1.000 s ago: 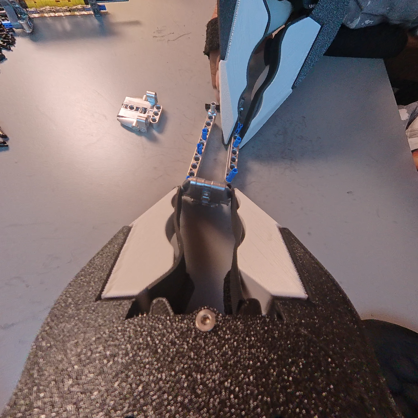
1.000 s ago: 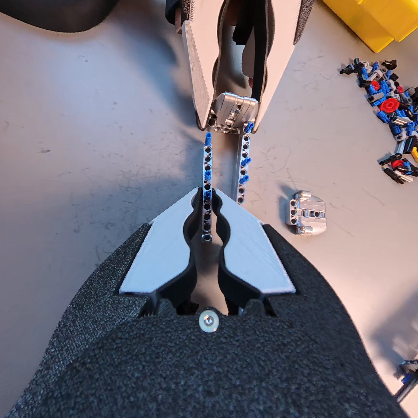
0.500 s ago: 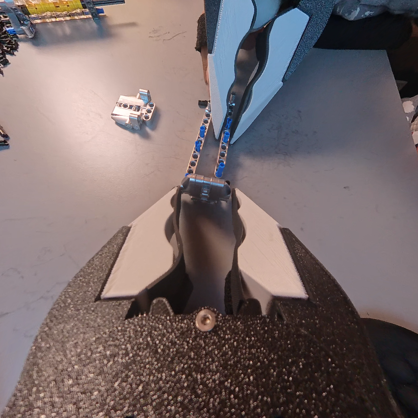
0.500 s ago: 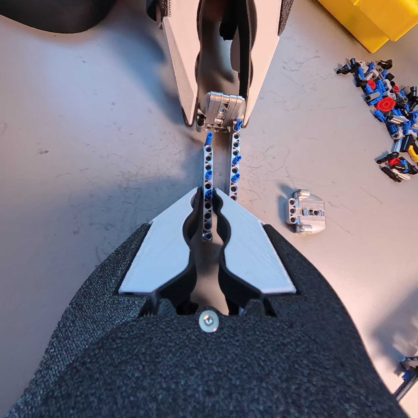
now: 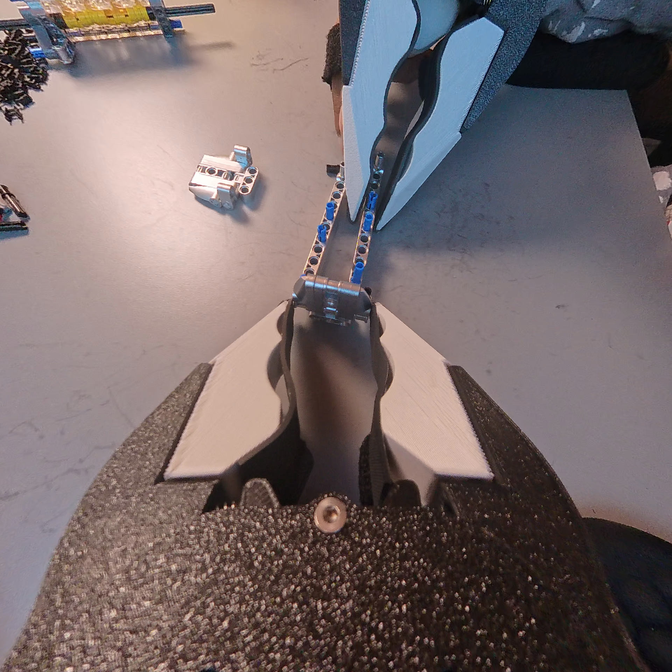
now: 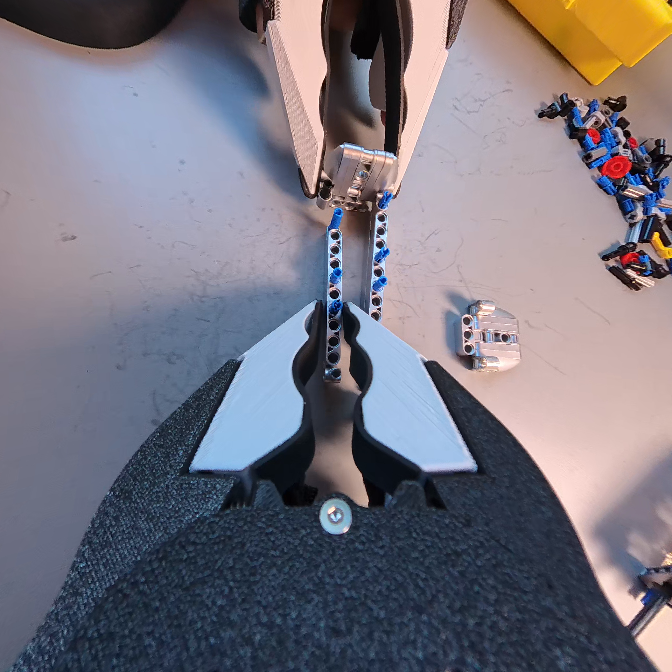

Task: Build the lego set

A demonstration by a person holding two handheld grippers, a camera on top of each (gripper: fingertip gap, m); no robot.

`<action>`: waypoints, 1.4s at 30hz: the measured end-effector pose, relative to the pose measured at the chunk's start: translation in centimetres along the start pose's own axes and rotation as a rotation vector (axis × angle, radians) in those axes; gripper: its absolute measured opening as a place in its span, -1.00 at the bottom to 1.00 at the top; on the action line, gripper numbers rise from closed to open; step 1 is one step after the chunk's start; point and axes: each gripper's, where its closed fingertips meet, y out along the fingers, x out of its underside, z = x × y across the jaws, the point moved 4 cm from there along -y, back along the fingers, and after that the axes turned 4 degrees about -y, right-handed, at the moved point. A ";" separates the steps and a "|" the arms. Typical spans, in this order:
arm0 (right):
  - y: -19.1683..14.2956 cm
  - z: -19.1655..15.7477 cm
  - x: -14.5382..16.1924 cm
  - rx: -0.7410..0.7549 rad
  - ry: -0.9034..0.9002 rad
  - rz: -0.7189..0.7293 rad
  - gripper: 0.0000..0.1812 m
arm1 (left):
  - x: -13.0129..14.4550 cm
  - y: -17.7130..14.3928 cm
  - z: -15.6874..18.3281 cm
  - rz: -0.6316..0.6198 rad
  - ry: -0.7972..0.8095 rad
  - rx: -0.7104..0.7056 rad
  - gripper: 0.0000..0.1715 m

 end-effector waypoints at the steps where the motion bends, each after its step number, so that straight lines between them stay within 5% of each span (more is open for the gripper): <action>1: 0.0 0.0 0.0 0.000 0.000 -0.001 -0.90 | 0.0 0.0 0.0 0.001 0.000 -0.002 -0.54; 7: 0.0 0.0 0.1 0.005 -0.001 -0.003 -0.90 | -0.1 -0.1 -0.1 0.008 -0.003 -0.010 -0.56; 10: -0.1 0.1 0.1 0.006 0.000 -0.004 -0.90 | -0.2 -0.5 -0.3 0.032 0.006 -0.023 -0.88; 39: -2.0 -1.0 1.6 -0.115 0.003 -0.051 -0.93 | -0.6 -0.6 -0.9 0.063 -0.016 -0.086 -0.70; 42: -2.5 -1.3 1.3 -0.150 0.019 -0.005 -0.71 | -0.7 -0.5 -1.0 0.069 -0.021 -0.093 -0.65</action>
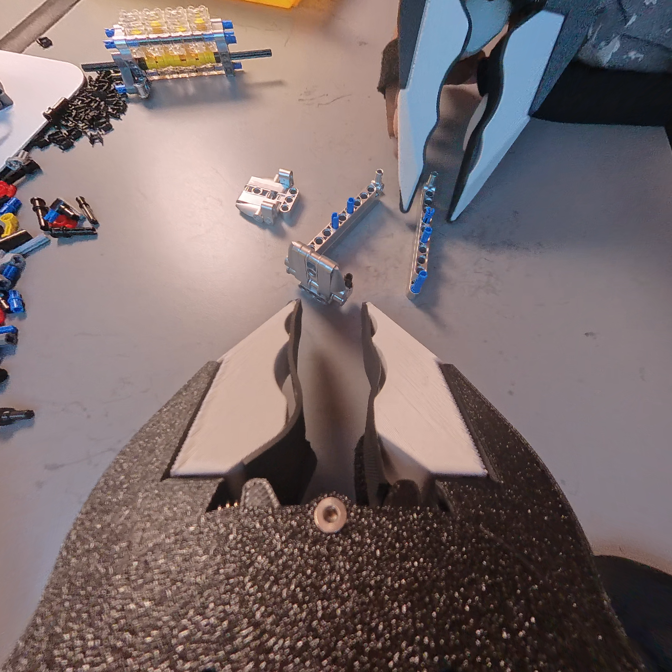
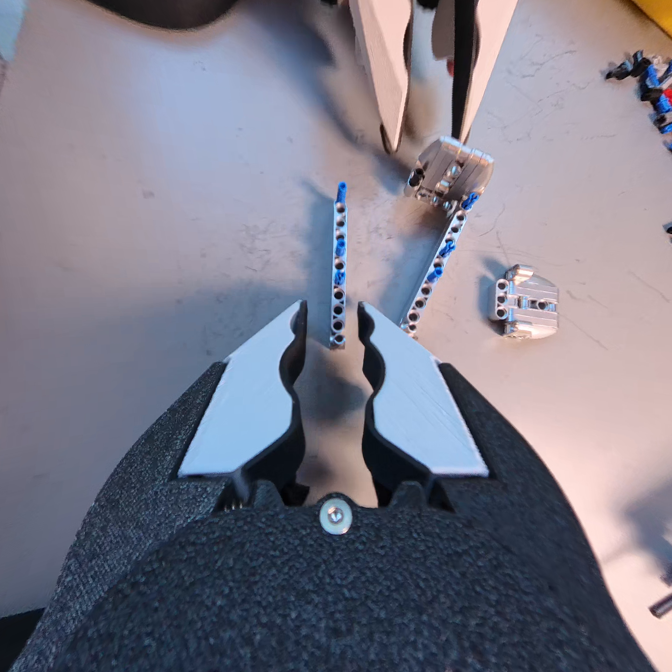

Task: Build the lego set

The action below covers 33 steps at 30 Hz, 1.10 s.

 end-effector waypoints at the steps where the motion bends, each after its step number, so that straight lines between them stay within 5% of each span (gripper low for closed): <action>1: -0.4 0.2 -0.6 -0.005 0.020 0.053 -0.71 | 0.0 0.1 0.0 -0.005 0.001 -0.002 -0.64; 5: -2.3 4.0 -1.8 0.173 0.162 0.227 -0.72 | 0.1 0.1 0.0 -0.013 0.003 -0.007 -0.63; 9: -1.9 8.2 0.6 0.418 0.211 0.104 -0.73 | 0.2 0.2 -0.1 -0.020 0.001 -0.009 -0.63; 14: 0.4 8.5 2.1 0.370 0.172 -0.035 -0.94 | 0.2 0.1 -0.1 -0.020 0.013 -0.021 -0.63; 22: -0.6 8.7 1.0 0.434 0.131 0.038 -1.00 | -0.4 -0.6 -0.3 0.021 0.004 -0.031 -0.63; 26: 0.1 9.5 0.2 0.431 0.205 0.064 -0.64 | -0.3 -0.3 -0.3 0.011 0.006 -0.036 -0.63; 29: 1.4 10.3 -0.1 0.449 0.214 0.010 -0.64 | -0.4 -0.1 -0.2 0.003 0.008 -0.040 -0.63; 33: 1.9 10.4 0.0 0.453 0.160 -0.030 -1.00 | -0.3 -0.1 -0.3 0.000 0.007 -0.054 -0.63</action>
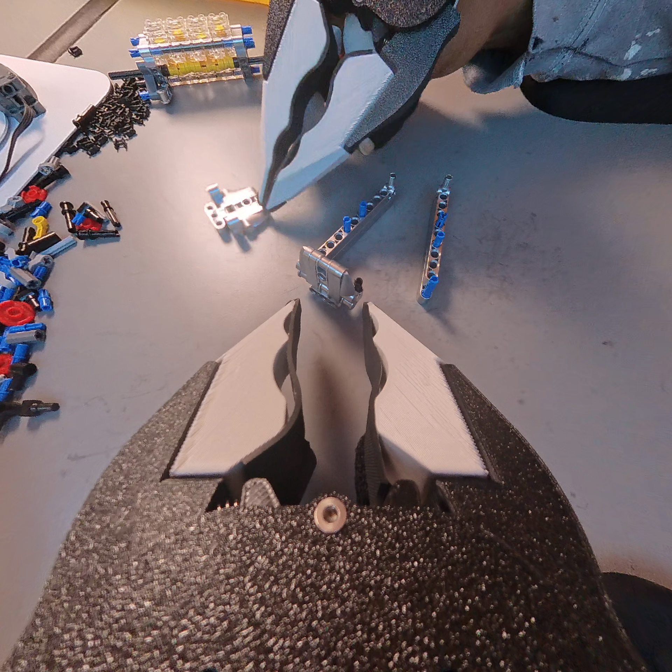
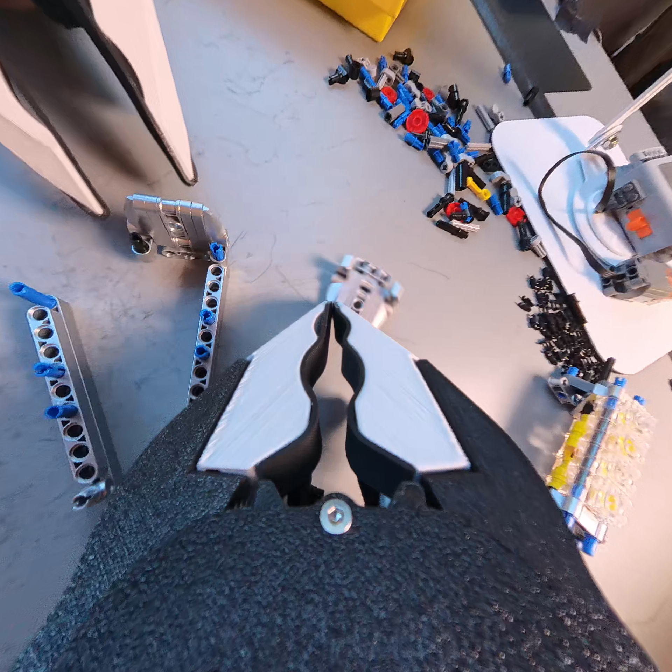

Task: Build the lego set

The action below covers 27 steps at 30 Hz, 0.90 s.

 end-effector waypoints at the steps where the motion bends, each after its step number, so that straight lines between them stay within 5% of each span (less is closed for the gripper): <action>1: -0.1 -0.1 0.3 -0.015 0.001 -0.010 -1.00 | 0.0 0.0 -0.1 0.000 -0.002 -0.004 -0.63; 9: -2.0 1.2 1.1 0.030 0.046 0.028 -1.00 | 0.5 0.0 -0.4 -0.015 -0.009 -0.015 -0.63; 15: -0.2 2.7 1.5 0.014 0.244 -0.041 -0.22 | 0.7 0.2 -0.4 -0.031 -0.008 -0.012 -0.63; 19: 0.5 2.9 1.6 -0.041 0.259 -0.064 -0.51 | 0.9 0.2 -0.4 -0.038 -0.002 -0.014 -0.63; 27: -2.3 1.9 1.0 -0.162 0.139 0.076 -0.51 | -0.3 -0.6 -0.2 0.055 -0.055 0.029 -0.63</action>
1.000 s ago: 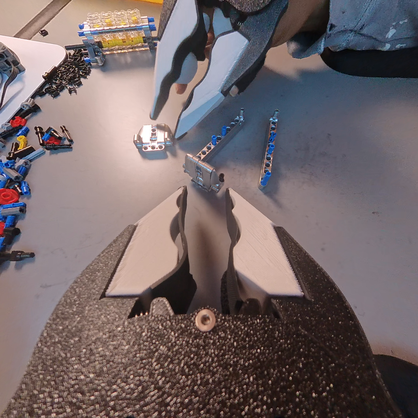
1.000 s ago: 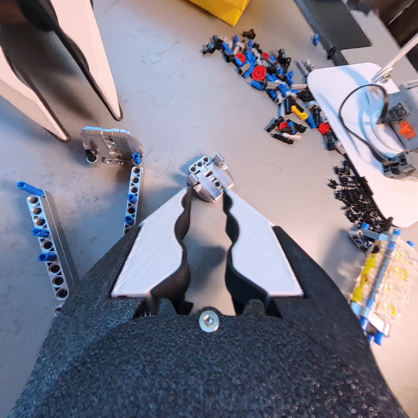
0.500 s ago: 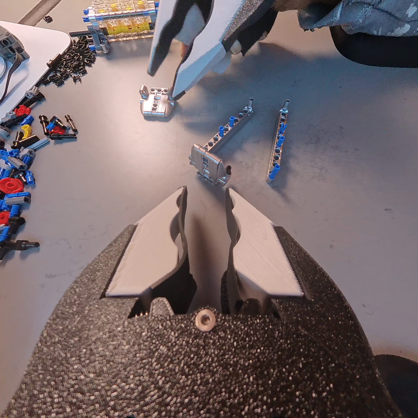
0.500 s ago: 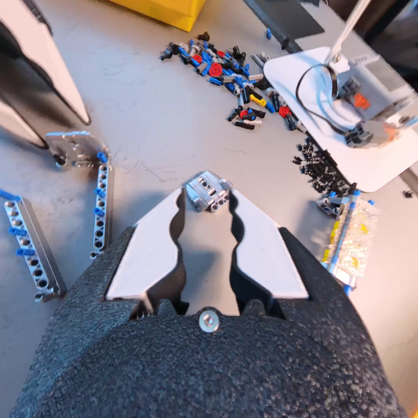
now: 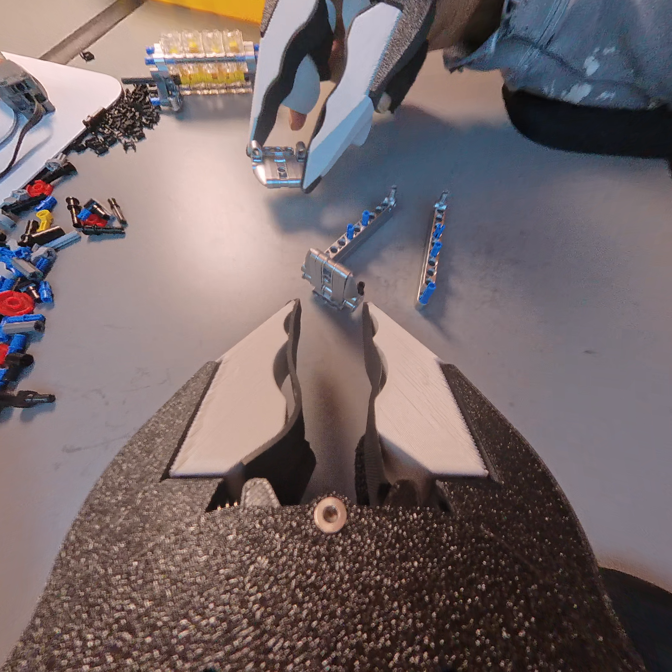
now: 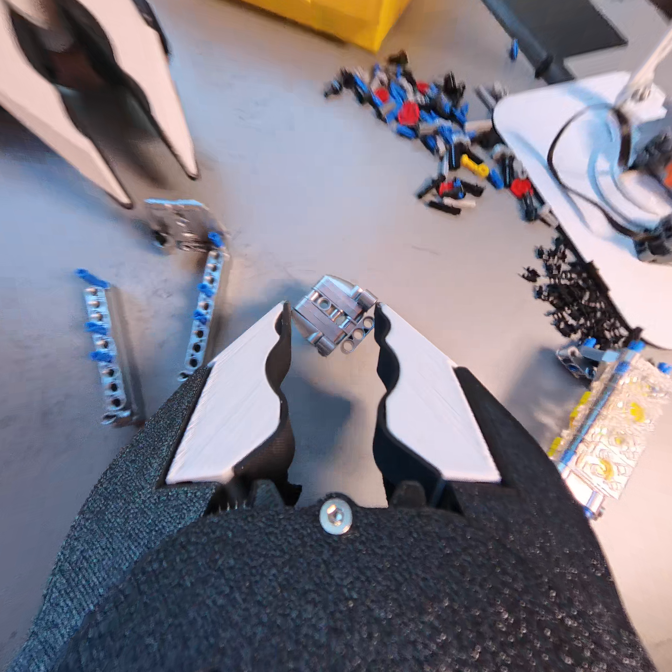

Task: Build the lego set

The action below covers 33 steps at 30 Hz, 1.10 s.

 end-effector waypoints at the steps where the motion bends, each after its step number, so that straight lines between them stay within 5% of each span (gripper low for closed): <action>1: -0.8 -0.7 -0.7 -0.029 -0.020 0.051 -0.51 | -0.5 -0.3 0.2 0.035 -0.022 0.024 -0.63; 6: -4.7 -6.5 -3.9 -0.248 -0.140 0.239 -0.51 | -3.8 -1.9 1.9 0.217 -0.156 0.187 -0.62; 12: -5.9 -11.1 -6.6 -0.291 -0.325 0.315 -0.51 | -5.5 -0.4 5.8 0.223 -0.403 0.506 -0.51; 14: -6.1 -11.6 -6.7 -0.262 -0.401 0.327 -0.93 | -5.8 0.4 6.3 0.219 -0.484 0.553 -0.50; 16: -5.7 -11.1 -6.4 -0.161 -0.469 0.290 -0.91 | -5.9 0.9 6.2 0.217 -0.569 0.581 -0.62; 19: -4.5 -10.3 -4.8 -0.104 -0.513 0.148 -0.86 | -4.5 2.2 5.5 0.136 -0.617 0.515 -0.79; 24: -4.7 -11.5 -4.1 -0.240 -0.441 0.143 -0.84 | -4.4 0.7 3.4 0.159 -0.469 0.303 -0.87; 31: -1.4 -19.5 -1.9 -0.562 -0.484 -0.060 -0.28 | -3.4 0.9 1.4 0.145 -0.304 0.094 -0.82; 33: -0.1 -20.3 -1.2 -0.565 -0.498 -0.093 -0.33 | -3.4 1.0 1.6 0.134 -0.268 0.083 -0.80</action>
